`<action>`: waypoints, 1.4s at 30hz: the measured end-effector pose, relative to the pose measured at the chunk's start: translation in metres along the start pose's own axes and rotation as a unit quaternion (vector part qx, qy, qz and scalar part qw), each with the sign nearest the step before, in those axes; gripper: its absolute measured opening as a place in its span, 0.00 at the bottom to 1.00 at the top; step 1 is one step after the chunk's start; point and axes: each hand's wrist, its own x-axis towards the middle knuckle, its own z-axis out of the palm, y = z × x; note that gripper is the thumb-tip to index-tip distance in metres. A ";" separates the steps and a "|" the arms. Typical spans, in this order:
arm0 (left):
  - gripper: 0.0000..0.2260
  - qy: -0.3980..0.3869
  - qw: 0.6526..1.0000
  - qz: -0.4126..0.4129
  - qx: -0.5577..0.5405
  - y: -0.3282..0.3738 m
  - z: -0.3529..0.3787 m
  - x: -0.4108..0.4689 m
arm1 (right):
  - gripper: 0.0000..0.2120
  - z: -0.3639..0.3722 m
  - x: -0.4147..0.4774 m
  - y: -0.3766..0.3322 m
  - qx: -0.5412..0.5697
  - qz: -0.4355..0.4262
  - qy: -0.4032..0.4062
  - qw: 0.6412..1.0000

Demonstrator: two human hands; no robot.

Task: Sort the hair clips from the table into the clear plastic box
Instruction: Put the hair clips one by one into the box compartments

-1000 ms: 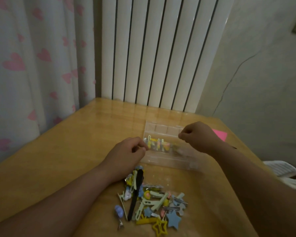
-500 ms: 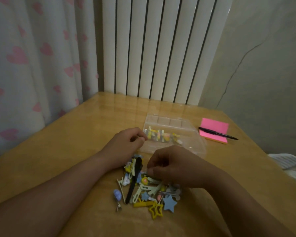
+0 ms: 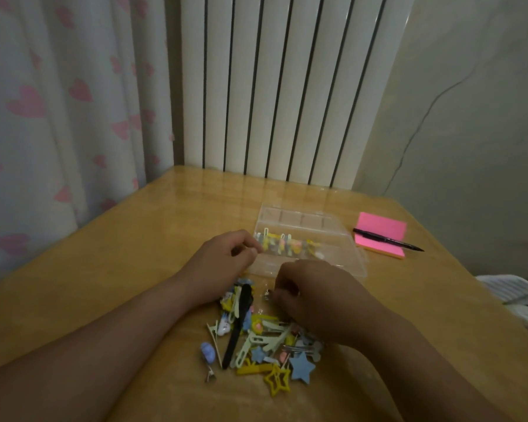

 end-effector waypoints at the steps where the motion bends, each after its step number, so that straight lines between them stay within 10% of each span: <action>1: 0.07 0.000 1.000 0.000 0.002 0.000 0.000 0.000 | 0.11 0.000 -0.001 0.000 -0.005 0.001 -0.009 1.000; 14: 0.07 -0.002 1.000 0.003 -0.009 -0.003 0.001 0.001 | 0.10 -0.003 -0.001 -0.001 0.010 -0.003 0.020 1.000; 23: 0.07 -0.007 1.000 -0.001 -0.015 -0.007 0.002 0.001 | 0.06 -0.048 0.026 0.057 0.253 0.185 0.225 0.923; 34: 0.07 -0.007 1.000 0.000 -0.026 -0.007 0.002 0.001 | 0.02 -0.034 0.093 0.101 -0.050 0.279 0.076 0.956; 42: 0.06 -0.005 1.000 0.003 -0.022 -0.006 0.002 0.002 | 0.04 -0.031 0.101 0.105 -0.066 0.296 0.016 0.953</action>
